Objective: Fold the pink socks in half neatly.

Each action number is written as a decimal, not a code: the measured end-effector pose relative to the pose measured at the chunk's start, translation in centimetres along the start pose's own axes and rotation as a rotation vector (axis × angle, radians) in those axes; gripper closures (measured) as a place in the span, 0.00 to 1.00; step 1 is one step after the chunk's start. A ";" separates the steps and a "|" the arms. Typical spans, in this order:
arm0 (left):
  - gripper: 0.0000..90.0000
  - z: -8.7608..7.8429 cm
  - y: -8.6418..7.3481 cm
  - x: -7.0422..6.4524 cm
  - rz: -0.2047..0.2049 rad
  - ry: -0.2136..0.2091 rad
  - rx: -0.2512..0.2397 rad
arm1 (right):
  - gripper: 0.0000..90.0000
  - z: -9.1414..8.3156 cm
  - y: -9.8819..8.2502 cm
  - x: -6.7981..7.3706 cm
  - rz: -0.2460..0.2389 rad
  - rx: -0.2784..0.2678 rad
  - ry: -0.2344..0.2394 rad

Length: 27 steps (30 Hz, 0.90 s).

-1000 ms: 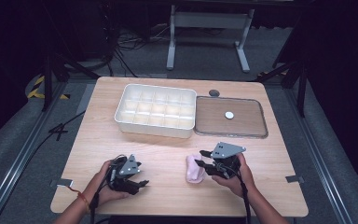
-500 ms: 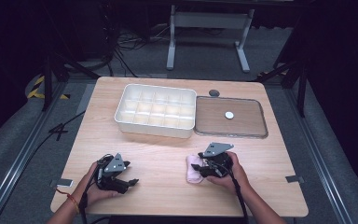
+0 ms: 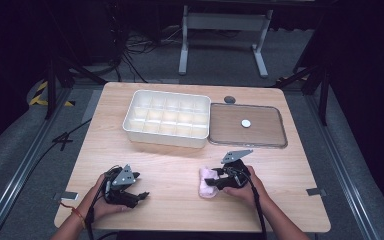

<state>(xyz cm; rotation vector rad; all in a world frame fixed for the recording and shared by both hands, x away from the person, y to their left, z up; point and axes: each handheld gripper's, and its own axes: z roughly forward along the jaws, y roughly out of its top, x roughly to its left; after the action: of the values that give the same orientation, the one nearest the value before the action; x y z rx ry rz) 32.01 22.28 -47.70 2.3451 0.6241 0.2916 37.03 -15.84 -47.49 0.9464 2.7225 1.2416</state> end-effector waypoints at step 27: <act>0.22 0.6 -0.1 0.2 -0.036 -0.036 -0.034 | 0.81 -1.7 1.0 1.9 -0.135 -0.045 -0.047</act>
<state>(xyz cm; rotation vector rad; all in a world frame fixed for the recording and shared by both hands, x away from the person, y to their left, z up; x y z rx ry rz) 32.36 22.08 -48.23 2.2992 0.6390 0.2410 35.62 -15.53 -45.16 0.7633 2.6601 1.2354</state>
